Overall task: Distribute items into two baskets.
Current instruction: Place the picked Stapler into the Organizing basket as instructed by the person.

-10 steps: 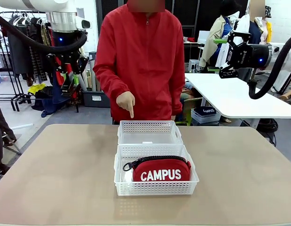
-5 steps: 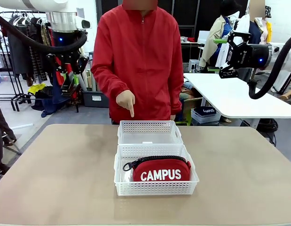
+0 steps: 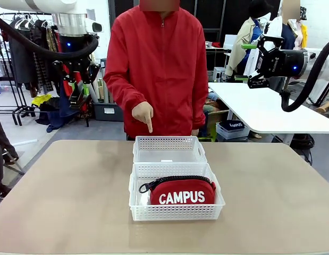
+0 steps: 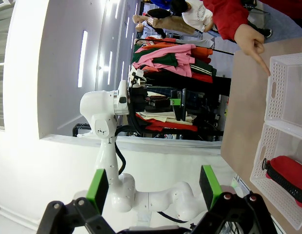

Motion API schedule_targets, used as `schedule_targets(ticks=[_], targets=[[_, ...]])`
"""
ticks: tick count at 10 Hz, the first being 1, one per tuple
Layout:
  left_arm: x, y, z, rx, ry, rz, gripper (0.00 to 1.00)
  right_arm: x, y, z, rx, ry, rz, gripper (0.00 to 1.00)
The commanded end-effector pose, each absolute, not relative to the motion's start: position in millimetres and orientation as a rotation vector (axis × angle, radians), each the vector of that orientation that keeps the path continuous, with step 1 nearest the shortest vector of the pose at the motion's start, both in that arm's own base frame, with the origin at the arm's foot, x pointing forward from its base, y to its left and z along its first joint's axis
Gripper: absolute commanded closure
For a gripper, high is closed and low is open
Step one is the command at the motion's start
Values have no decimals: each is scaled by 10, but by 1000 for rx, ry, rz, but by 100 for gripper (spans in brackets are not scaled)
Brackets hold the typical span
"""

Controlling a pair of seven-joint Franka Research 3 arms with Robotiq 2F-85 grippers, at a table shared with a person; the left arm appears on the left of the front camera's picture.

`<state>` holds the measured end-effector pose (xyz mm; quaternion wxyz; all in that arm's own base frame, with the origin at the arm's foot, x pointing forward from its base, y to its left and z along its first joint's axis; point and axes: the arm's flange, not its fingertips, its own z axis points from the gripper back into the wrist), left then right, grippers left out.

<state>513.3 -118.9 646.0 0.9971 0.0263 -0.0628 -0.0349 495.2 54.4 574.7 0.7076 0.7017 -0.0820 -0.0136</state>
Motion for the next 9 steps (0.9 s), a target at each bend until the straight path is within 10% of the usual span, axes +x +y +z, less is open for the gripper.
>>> schedule_targets(ticks=[1,9], targets=[[5163,-1244,6455,75,-107,-132,100,4946,554,5776,1556,-190,-28,0],[5640,-1711,6442,117,-113,-777,100,4946,554,5776,1556,-190,-28,0]])
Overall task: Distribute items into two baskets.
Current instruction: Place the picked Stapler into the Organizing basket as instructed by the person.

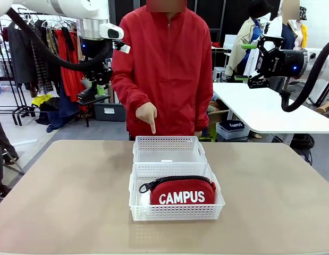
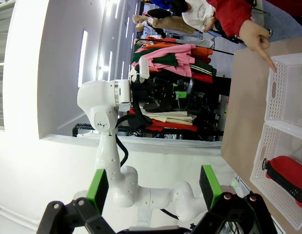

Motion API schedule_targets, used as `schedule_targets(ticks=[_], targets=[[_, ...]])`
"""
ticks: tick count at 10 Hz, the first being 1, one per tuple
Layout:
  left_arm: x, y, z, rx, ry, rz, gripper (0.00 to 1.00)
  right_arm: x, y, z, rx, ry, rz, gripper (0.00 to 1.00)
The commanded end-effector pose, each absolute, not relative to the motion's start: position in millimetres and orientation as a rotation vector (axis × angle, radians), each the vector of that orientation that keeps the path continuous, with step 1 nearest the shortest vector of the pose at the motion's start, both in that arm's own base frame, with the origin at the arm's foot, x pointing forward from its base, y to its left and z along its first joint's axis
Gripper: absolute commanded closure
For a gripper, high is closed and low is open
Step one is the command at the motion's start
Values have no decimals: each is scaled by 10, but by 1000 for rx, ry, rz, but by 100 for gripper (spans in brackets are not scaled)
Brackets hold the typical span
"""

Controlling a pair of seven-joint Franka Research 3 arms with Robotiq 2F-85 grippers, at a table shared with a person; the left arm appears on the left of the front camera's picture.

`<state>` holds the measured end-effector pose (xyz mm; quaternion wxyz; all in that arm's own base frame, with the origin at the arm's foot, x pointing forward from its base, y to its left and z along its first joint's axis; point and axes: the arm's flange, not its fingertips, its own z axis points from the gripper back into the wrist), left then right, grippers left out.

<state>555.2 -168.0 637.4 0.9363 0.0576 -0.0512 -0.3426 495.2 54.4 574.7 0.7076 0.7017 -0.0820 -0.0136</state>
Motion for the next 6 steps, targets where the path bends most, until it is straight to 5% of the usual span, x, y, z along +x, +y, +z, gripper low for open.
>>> schedule_targets(ticks=[1,6], targets=[[5671,-1869,6427,83,-120,-904,100,4946,554,5776,1556,-190,-28,0],[5538,-2527,6360,97,-149,-1156,100,4946,554,5776,1556,-190,-28,0]])
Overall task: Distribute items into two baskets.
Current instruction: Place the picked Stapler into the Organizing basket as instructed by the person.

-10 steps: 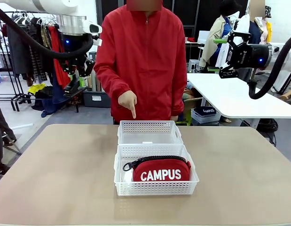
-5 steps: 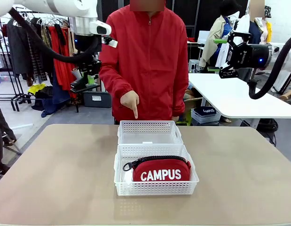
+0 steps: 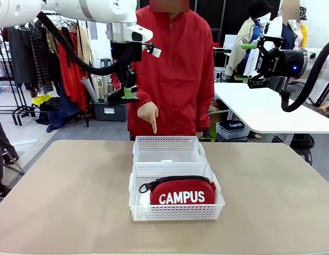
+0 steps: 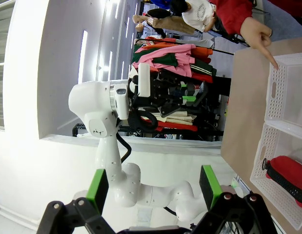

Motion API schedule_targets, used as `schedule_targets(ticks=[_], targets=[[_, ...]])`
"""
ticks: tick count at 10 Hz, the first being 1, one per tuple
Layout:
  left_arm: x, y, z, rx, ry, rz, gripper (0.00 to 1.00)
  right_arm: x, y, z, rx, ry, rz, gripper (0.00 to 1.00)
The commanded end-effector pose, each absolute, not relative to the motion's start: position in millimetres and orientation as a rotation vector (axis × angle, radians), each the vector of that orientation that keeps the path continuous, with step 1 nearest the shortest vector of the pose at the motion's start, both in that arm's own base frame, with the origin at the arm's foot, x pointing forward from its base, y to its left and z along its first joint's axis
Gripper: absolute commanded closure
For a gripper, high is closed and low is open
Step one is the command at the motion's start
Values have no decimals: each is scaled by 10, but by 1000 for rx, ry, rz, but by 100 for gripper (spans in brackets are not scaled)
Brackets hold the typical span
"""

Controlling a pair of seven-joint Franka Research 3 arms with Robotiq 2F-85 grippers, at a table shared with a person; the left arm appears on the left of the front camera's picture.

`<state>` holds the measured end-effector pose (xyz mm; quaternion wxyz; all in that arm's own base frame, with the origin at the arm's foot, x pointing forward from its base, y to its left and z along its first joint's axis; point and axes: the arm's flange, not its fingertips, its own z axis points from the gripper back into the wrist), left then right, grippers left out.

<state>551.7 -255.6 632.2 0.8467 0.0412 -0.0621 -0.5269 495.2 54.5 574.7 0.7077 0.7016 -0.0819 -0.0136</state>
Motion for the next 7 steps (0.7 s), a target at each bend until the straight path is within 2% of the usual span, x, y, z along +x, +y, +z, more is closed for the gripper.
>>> schedule_targets(ticks=[1,7], targets=[[5512,-2609,6340,91,-164,-1184,100,4946,554,5776,1556,-190,-28,0],[5473,-2691,6324,87,-148,-1163,100,4946,554,5776,1556,-190,-28,0]])
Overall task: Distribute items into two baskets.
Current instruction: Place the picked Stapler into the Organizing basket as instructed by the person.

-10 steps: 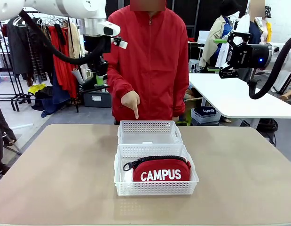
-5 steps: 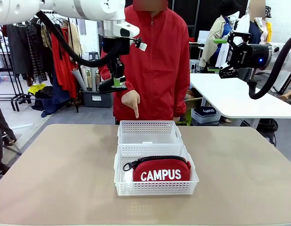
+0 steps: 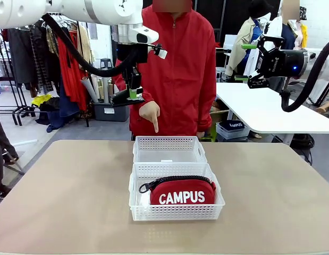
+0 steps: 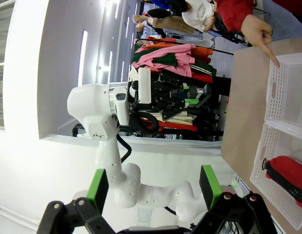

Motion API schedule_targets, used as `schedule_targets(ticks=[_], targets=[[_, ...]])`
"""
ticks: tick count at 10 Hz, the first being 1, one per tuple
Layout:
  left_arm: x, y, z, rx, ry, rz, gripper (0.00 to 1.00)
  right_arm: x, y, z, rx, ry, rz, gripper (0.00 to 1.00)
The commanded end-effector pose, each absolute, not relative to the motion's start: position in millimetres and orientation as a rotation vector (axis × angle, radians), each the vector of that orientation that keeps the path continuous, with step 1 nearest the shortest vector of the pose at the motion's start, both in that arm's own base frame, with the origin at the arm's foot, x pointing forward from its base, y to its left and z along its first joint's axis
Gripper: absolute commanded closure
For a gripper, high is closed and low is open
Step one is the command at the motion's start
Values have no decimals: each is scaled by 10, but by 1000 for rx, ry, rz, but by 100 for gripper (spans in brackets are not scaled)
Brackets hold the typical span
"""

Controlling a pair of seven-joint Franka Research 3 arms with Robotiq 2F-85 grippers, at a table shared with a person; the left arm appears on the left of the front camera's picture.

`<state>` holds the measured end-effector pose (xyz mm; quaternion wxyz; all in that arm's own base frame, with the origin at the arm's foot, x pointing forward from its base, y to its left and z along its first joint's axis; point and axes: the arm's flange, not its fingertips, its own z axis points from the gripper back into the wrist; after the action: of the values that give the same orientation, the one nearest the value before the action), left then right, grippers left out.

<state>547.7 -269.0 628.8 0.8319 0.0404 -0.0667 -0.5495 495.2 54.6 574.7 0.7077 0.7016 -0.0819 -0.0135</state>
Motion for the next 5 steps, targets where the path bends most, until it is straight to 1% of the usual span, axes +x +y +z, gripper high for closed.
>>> schedule_targets(ticks=[1,3,5], targets=[[5480,-2683,6298,86,-143,-1163,100,4946,554,5776,1556,-190,-28,0],[5604,-2760,6127,71,-139,-1269,100,4946,554,5776,1556,-190,-28,0],[5758,-2967,5886,112,-224,-1349,100,4946,554,5776,1556,-190,-28,0]])
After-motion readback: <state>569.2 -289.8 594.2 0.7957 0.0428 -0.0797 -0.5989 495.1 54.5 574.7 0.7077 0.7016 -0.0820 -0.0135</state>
